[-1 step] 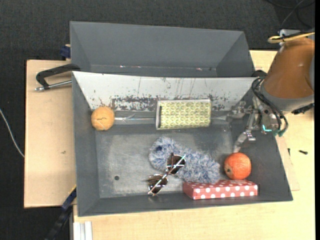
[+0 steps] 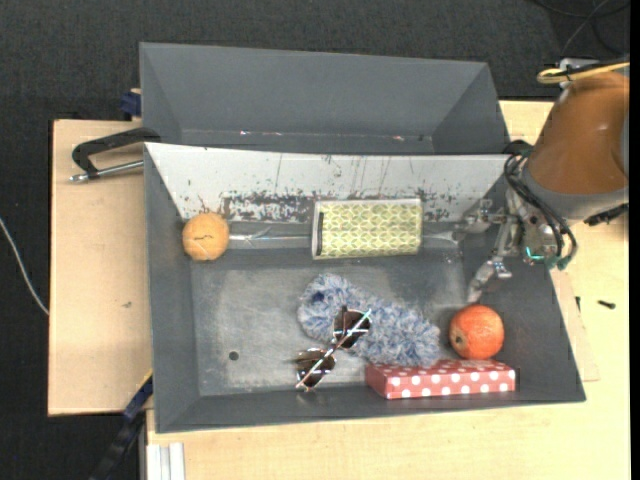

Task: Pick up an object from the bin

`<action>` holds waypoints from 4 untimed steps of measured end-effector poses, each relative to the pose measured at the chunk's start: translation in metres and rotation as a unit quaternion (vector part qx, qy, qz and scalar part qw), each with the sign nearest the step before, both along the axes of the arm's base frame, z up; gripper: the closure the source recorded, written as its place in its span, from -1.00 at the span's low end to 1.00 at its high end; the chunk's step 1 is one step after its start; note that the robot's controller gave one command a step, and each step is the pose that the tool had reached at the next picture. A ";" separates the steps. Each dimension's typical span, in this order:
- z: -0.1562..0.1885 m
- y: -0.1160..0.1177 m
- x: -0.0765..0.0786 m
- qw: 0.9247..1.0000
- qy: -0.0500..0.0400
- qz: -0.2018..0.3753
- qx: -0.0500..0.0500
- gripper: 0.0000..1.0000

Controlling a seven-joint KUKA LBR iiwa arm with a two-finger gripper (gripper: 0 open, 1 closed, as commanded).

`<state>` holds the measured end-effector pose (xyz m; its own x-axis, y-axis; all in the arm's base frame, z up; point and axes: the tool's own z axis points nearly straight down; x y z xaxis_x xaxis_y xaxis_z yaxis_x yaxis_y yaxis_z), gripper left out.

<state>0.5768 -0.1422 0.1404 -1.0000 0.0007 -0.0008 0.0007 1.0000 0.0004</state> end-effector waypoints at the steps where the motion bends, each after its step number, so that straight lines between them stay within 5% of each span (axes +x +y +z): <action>1: 0.028 0.020 0.002 0.999 0.001 0.051 0.000 -1.00; 2: 0.066 0.030 0.021 0.995 -0.004 0.097 0.000 -1.00; 3: 0.042 0.044 0.010 0.993 -0.001 0.116 0.000 1.00; 4: 0.042 0.044 0.010 0.993 -0.001 0.116 0.000 1.00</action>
Offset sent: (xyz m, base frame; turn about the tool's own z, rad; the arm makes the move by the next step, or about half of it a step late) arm 0.0201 0.0264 0.0652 -0.1942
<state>0.5868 -0.0979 0.1821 -0.9733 -0.2294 -0.0023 -0.2294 0.9733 0.0003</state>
